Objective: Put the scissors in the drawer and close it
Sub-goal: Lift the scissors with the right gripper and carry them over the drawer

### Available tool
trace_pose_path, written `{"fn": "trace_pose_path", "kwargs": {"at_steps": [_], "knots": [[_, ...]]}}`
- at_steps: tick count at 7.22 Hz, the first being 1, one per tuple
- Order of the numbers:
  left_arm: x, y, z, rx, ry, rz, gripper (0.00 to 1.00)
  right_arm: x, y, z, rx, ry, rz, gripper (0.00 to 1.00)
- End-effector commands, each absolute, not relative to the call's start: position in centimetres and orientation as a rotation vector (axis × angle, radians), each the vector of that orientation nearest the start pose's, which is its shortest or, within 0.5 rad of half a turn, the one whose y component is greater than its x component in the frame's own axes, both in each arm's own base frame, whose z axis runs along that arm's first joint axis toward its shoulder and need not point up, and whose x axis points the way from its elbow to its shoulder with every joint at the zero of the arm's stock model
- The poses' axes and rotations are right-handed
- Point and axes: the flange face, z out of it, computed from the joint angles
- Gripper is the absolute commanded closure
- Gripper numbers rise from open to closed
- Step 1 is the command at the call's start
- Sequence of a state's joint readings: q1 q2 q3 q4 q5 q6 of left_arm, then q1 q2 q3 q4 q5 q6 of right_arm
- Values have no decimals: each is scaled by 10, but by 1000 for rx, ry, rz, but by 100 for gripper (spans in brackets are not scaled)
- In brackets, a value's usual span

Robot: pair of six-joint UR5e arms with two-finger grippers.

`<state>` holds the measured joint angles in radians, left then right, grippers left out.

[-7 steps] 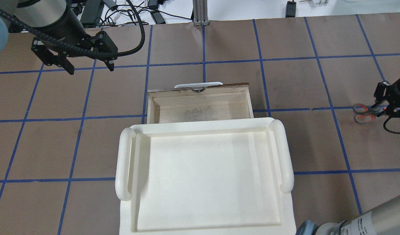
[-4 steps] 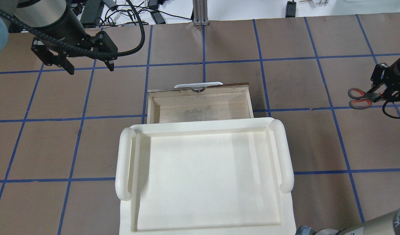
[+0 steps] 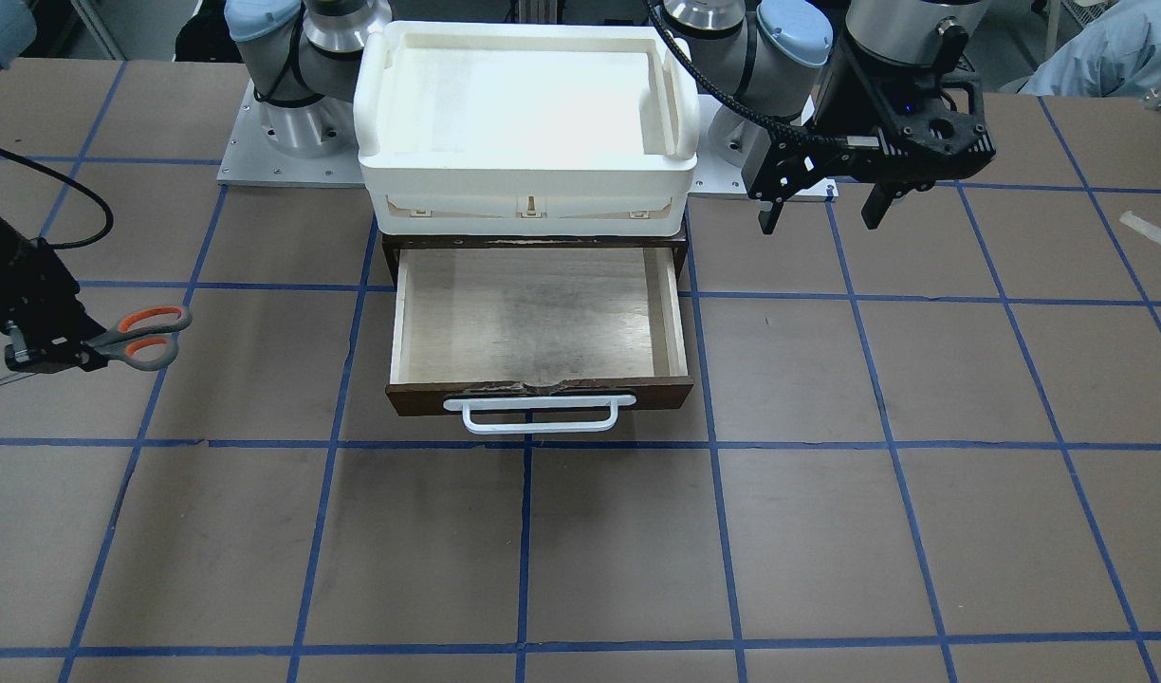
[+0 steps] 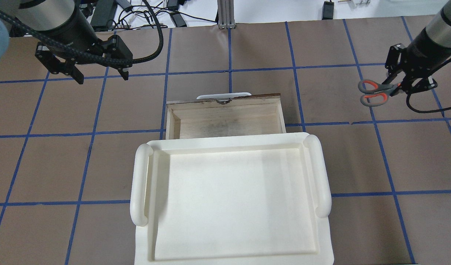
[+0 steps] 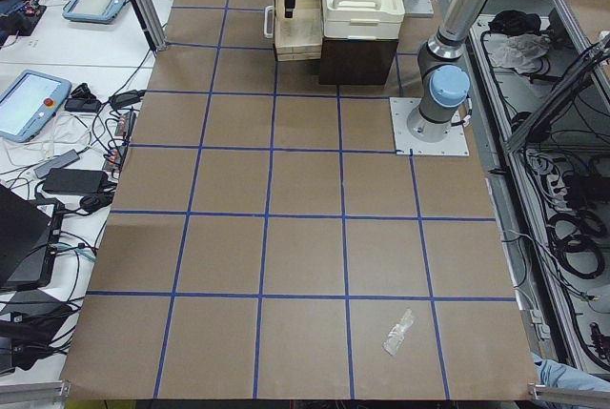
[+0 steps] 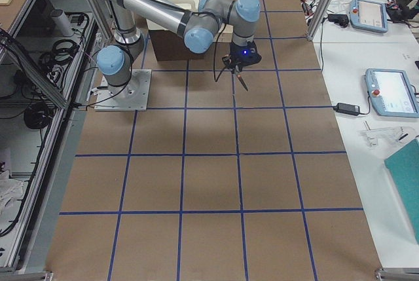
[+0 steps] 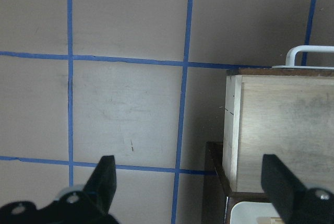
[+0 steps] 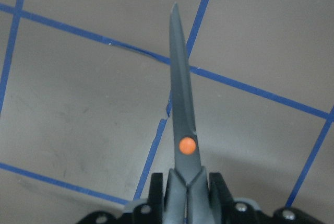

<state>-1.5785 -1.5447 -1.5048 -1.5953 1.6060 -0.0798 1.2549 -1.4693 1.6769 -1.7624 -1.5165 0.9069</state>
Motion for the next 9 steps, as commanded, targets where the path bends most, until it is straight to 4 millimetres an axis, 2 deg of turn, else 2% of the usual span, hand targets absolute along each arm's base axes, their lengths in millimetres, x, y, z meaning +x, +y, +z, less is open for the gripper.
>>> {"fn": "trace_pose_path", "kwargs": {"at_steps": [1,3,6,7,8,9], "knots": [[-134,-485,531,-114,3105,-107,0,83,-534,433,1817,2492,22,93],[-134,-485,531,-114,3105,-107,0,170,-525,441,1845,2455,11,95],[-134,-485,531,-114,3105,-107,0,283,-514,426,1851,2424,28,97],[-134,-485,531,-114,3105,-107,0,309,-518,422,1883,2396,43,97],[-134,-485,531,-114,3105,-107,0,340,-511,413,1885,2405,55,97],[-134,-485,531,-114,3105,-107,0,358,-509,400,1889,2410,64,98]]}}
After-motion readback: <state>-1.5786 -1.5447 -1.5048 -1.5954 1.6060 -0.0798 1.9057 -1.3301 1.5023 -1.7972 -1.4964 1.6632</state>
